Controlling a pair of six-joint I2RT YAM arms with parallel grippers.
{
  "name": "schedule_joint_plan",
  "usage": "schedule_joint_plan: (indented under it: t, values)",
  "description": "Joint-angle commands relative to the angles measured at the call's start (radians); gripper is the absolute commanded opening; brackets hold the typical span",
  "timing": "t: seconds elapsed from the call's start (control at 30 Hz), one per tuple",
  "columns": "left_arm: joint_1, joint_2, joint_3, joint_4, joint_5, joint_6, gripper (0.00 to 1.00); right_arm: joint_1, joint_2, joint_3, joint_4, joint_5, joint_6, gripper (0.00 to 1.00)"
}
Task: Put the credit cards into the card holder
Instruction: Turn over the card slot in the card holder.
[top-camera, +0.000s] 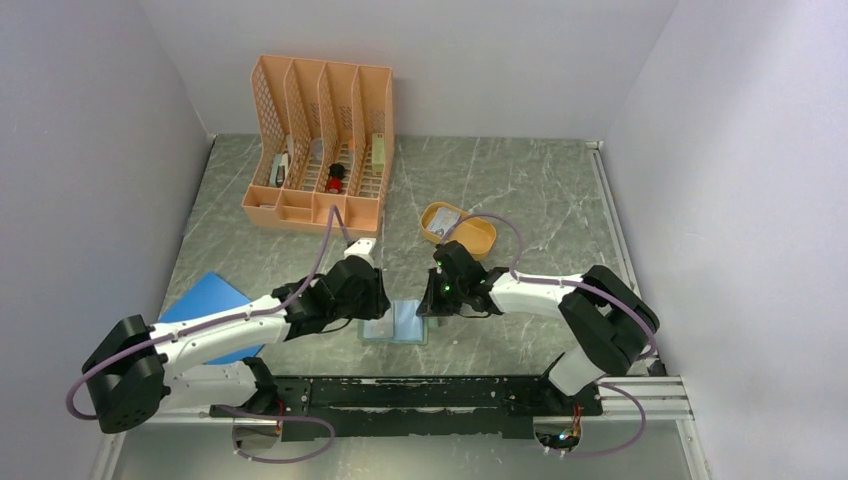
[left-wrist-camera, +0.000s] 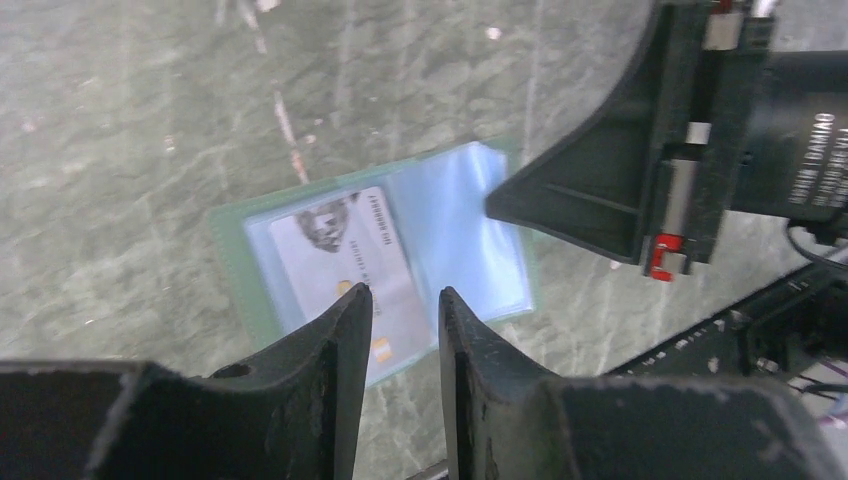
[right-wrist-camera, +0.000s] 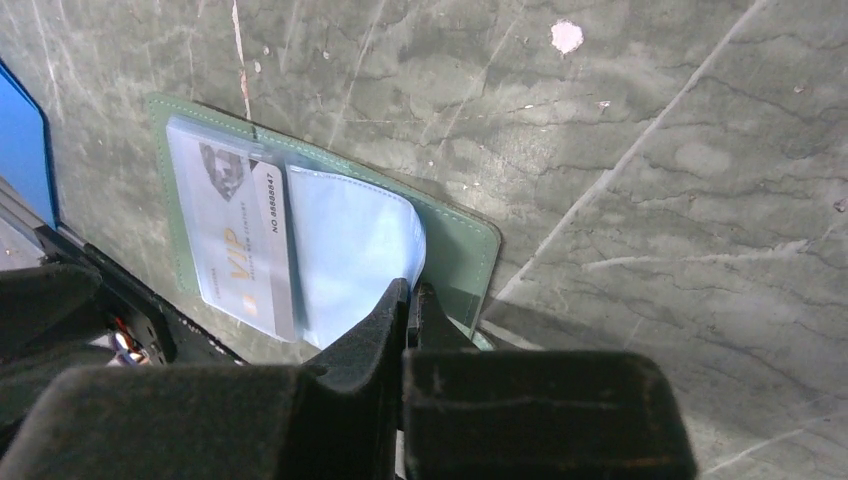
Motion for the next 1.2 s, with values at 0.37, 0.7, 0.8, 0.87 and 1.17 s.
schedule_joint_plan:
  t: [0.37,0.7,0.8,0.87,1.17]
  values:
    - [0.005,0.232,-0.007,0.239,0.186,0.003,0.21,-0.016,-0.092,-0.043,-0.075,0.05,-0.039,0.32]
    - [0.005,0.236,-0.031,0.246,0.163,-0.014,0.2,-0.014,-0.151,-0.036,-0.158,0.079,-0.101,0.42]
    - [0.005,0.233,-0.034,0.246,0.162,-0.016,0.2,-0.015,-0.131,-0.034,-0.15,0.07,-0.103,0.41]
    - [0.005,0.234,-0.035,0.244,0.162,-0.016,0.2,-0.015,-0.113,-0.035,-0.143,0.065,-0.103,0.4]
    - [0.004,0.236,-0.049,0.248,0.169,-0.02,0.2,0.008,-0.043,-0.007,-0.129,0.06,-0.112,0.41]
